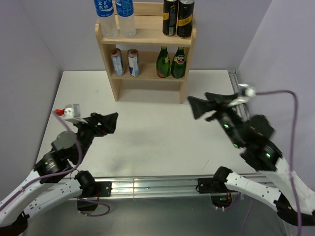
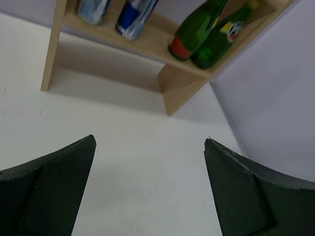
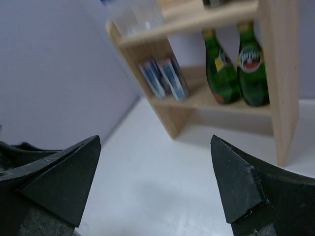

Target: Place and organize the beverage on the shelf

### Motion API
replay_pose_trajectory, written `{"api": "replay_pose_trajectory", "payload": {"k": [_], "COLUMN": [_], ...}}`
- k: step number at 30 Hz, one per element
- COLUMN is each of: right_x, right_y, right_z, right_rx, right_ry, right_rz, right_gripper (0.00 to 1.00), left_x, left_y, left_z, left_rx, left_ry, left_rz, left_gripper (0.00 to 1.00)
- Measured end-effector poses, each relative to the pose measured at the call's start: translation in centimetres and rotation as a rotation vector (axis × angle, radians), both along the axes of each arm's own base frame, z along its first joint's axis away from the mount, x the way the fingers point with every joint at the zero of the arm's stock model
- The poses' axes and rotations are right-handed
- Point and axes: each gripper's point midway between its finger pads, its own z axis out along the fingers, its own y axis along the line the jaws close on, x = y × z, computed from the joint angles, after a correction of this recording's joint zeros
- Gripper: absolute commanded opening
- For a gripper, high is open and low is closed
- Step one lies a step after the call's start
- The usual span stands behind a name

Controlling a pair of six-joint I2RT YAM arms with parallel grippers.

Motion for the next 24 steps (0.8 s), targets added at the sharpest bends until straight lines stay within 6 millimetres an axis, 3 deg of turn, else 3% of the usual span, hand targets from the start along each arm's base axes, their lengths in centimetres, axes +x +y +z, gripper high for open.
{"api": "replay_pose_trajectory", "payload": {"k": [2, 4, 6, 9, 16, 24], "right_x": [-2.6, -4.7, -6.2, -6.7, -6.4, -6.5], "right_y": [-3.3, -5.7, -7.5, -8.0, -7.6, -7.6], "right_z": [3.3, 5.3, 6.5, 6.7, 4.6, 4.2], "right_rx": [0.102, 0.171, 0.212, 0.208, 0.142, 0.13], "right_ry": [-0.088, -0.148, -0.184, -0.181, -0.124, -0.114], "right_rz": [-0.013, -0.015, -0.019, -0.02, -0.016, -0.012], "right_gripper": [1.0, 1.0, 1.0, 1.0, 1.0, 1.0], "left_x": [-0.6, -1.0, -1.5, -2.2, -3.0, -3.2], "left_y": [1.1, 2.0, 2.9, 4.2, 5.7, 6.3], "left_z": [3.1, 5.7, 7.8, 10.2, 12.1, 12.0], "left_rx": [-0.044, -0.073, -0.089, -0.103, -0.086, -0.052], "left_ry": [-0.046, -0.083, -0.112, -0.15, -0.178, -0.17], "left_rz": [0.013, 0.026, 0.036, 0.049, 0.064, 0.076], "left_gripper": [0.99, 0.99, 0.99, 0.99, 0.99, 0.99]}}
